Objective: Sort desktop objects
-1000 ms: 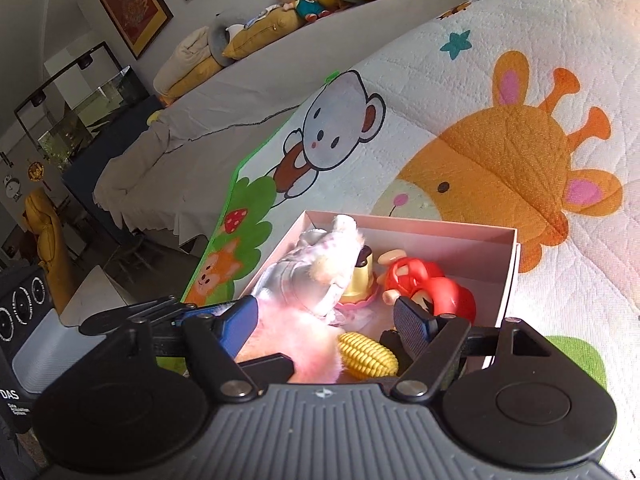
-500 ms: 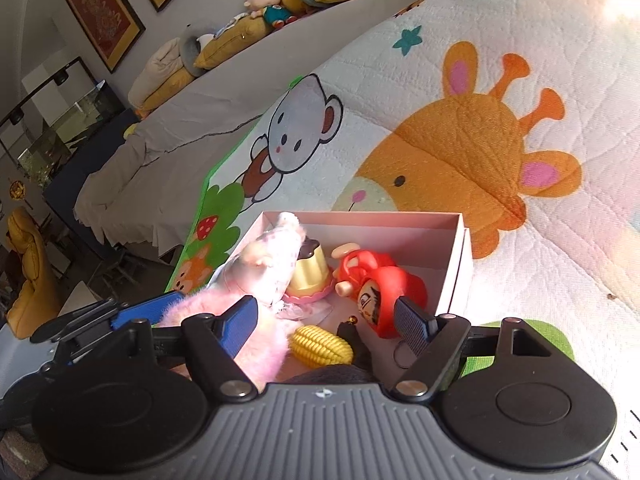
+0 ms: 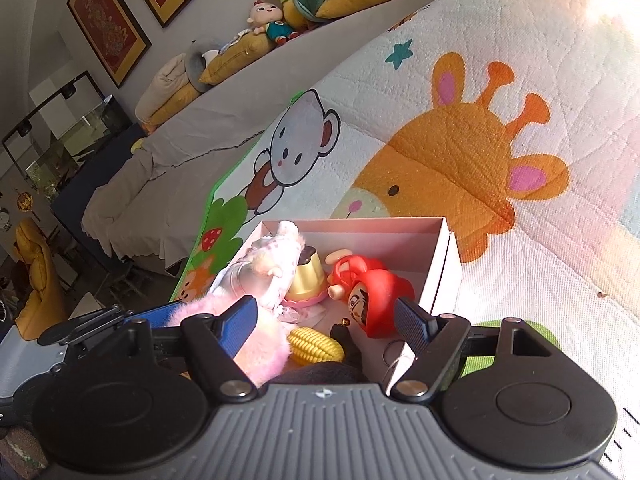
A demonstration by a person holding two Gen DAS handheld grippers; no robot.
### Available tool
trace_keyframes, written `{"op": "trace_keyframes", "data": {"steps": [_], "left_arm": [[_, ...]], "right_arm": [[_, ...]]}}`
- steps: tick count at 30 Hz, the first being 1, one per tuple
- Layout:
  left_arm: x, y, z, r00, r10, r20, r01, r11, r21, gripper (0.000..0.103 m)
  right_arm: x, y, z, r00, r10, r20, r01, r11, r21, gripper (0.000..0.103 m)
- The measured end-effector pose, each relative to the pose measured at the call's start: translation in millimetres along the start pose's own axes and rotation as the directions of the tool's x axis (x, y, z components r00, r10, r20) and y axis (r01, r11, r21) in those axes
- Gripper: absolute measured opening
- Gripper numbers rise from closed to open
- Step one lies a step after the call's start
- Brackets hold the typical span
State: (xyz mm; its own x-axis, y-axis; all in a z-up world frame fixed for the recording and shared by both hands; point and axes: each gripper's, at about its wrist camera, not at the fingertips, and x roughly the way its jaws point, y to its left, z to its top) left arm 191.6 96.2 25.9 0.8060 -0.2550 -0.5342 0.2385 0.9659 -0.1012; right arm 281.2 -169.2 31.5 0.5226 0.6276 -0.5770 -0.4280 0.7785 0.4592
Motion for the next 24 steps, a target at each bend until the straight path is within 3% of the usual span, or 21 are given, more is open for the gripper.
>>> {"op": "trace_keyframes", "data": {"steps": [14, 20, 22, 24], "left_arm": [[10, -4, -2, 0.999, 0.025, -0.040, -0.025, 1.000, 0.001, 0.085], [18, -5, -2, 0.999, 0.001, -0.043, 0.001, 0.999, 0.040, 0.081], [20, -5, -2, 0.999, -0.008, -0.041, 0.010, 0.999, 0.052, 0.079], [22, -3, -2, 0.999, -0.020, -0.043, 0.022, 0.998, 0.054, 0.078]], "right_arm": [[-7, -1, -5, 1.000, 0.015, 0.026, -0.015, 1.000, -0.017, 0.076], [-9, 11, 1, 0.998, -0.009, 0.054, 0.013, 0.997, -0.079, 0.074], [-8, 18, 6, 0.998, 0.025, 0.049, -0.020, 0.994, -0.103, 0.064], [-2, 23, 13, 0.997, 0.074, 0.029, -0.071, 0.993, -0.095, 0.061]]}}
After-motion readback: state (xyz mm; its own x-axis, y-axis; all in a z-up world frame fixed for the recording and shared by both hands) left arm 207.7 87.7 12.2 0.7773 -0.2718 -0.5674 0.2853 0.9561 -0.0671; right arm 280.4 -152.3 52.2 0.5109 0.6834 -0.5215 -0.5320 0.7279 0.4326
